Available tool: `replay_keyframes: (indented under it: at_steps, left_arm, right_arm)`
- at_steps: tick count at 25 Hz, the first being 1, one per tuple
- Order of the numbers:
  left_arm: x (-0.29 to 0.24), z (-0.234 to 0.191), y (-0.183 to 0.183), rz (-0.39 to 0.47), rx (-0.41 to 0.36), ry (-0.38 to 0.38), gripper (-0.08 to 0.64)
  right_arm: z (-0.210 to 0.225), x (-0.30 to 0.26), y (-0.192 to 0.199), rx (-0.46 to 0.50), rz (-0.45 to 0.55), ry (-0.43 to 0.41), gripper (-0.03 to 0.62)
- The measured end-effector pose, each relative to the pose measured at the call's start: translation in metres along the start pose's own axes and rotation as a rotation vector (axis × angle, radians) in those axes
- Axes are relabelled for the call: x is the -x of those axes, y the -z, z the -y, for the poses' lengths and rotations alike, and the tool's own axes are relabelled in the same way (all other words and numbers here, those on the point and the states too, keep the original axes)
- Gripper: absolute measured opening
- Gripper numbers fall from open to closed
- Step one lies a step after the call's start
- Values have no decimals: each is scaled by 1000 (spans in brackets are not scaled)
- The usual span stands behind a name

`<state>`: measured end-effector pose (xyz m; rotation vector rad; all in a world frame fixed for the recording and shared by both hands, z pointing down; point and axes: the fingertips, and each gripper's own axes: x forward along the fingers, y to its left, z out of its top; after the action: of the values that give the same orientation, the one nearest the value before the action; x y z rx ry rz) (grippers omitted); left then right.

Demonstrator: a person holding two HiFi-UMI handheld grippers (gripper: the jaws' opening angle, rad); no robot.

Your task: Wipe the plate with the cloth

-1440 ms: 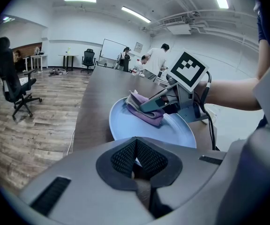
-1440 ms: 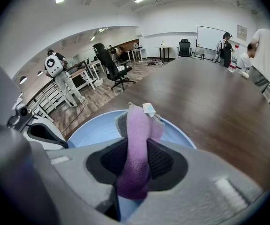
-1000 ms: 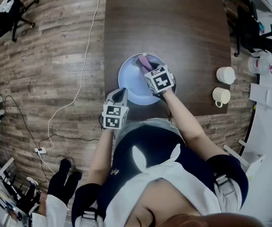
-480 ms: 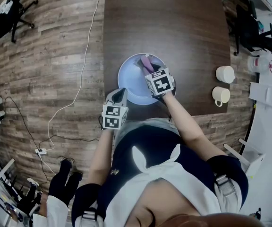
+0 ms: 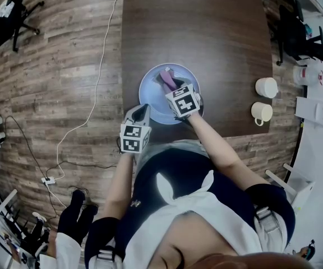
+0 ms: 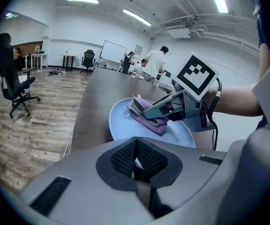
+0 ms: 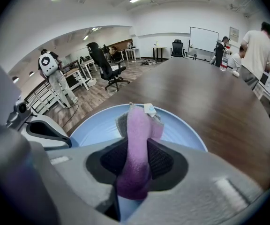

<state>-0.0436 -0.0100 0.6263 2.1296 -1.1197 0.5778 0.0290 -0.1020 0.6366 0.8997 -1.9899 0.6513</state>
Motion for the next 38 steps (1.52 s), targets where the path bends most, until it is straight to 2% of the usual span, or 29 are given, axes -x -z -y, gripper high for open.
replay_keyframes:
  at_steps: [22,26,38]
  left_arm:
    - [1,-1,-1,-4,-4,23,3]
    - [1,-1,0,-3,-4,22,3]
    - [-1,0,-2,2,-3,13,3]
  right_arm:
    - [-60,-6,-4,156,3,-85,114]
    - [-70,-7,-1,161,2,-109,114]
    - [-79,-4,5,230,-17,-138,114]
